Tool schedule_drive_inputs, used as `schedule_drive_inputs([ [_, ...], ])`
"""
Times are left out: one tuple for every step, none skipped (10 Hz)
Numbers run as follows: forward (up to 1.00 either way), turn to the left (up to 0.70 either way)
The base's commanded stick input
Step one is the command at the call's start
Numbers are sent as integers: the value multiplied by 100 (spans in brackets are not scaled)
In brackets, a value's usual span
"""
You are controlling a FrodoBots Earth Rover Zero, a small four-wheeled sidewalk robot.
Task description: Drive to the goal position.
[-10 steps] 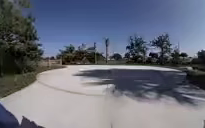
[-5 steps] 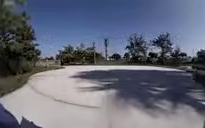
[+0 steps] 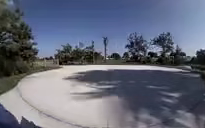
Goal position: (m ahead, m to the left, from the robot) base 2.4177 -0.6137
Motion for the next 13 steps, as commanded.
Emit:
schedule_drive_inputs([
  [70, 0],
  [70, 0],
  [70, 0],
  [70, 0],
  [70, 0],
  [70, 0],
  [70, 0],
  [70, 0],
  [70, 0],
  [70, 0],
  [70, 0],
  [70, 17],
  [70, 35],
])
